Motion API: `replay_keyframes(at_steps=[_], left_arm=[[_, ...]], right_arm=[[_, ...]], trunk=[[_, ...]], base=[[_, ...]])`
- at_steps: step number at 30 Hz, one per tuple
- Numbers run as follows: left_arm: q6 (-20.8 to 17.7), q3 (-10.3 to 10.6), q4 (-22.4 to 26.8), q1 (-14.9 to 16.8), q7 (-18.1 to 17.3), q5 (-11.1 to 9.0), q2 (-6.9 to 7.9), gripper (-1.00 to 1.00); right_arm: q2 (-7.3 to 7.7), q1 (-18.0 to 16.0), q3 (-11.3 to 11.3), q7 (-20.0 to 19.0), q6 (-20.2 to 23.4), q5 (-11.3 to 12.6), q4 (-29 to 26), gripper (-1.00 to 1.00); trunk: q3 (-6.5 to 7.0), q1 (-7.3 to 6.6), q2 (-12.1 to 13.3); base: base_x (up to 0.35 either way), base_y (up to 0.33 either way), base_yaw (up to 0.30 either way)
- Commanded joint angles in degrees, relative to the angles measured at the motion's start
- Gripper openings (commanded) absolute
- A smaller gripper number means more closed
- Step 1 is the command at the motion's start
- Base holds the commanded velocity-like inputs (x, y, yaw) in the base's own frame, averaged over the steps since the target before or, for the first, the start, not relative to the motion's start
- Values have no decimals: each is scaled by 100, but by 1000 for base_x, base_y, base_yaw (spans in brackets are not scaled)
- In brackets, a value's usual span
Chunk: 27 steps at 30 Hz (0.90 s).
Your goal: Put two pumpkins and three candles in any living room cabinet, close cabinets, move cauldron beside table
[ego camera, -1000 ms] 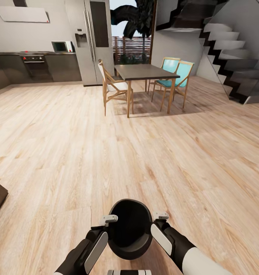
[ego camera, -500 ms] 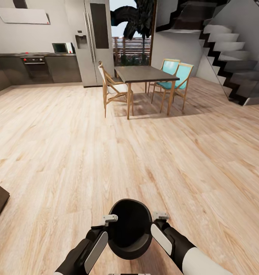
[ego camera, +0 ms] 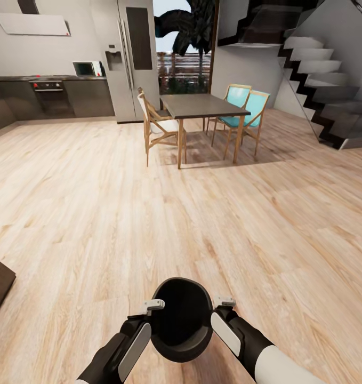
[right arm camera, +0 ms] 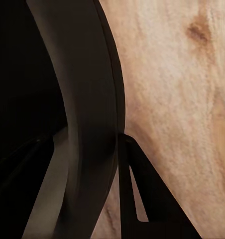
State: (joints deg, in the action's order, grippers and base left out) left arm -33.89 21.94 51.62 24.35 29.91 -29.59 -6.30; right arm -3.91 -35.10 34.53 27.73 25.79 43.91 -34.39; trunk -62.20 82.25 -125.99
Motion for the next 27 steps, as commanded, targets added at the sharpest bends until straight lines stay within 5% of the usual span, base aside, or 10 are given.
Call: replay_keyframes(at_steps=[1, 27], left_arm=[[67, 47, 54, 6, 6, -257, -3, -100], [59, 47, 156, 7, 6, -257, 5, -100]], right_arm=[[4, -5, 15, 48, 39, -40, -6, -100], [4, -5, 10, 48, 31, -40, -33, -100]], trunk=[[14, -24, 39], [481, -595, 1082]], base=[[0, 0, 0], [-68, 0, 0]])
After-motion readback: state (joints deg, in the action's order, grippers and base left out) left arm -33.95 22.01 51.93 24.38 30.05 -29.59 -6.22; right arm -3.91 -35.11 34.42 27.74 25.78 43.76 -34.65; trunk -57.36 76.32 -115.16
